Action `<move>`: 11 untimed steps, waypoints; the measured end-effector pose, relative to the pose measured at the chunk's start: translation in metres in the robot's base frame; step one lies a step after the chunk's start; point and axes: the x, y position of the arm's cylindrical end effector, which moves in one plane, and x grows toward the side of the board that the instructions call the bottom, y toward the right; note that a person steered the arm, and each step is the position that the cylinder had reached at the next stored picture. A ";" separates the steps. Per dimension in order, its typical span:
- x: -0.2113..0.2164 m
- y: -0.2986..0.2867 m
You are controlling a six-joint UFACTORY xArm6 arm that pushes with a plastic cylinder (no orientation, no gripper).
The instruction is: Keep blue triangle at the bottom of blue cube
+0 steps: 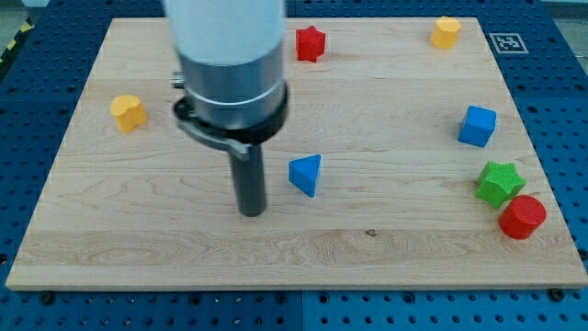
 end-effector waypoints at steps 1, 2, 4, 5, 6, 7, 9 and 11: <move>-0.026 0.020; -0.061 0.099; -0.044 0.142; -0.006 0.116; 0.002 0.130; -0.023 0.167; -0.039 0.237; -0.040 0.256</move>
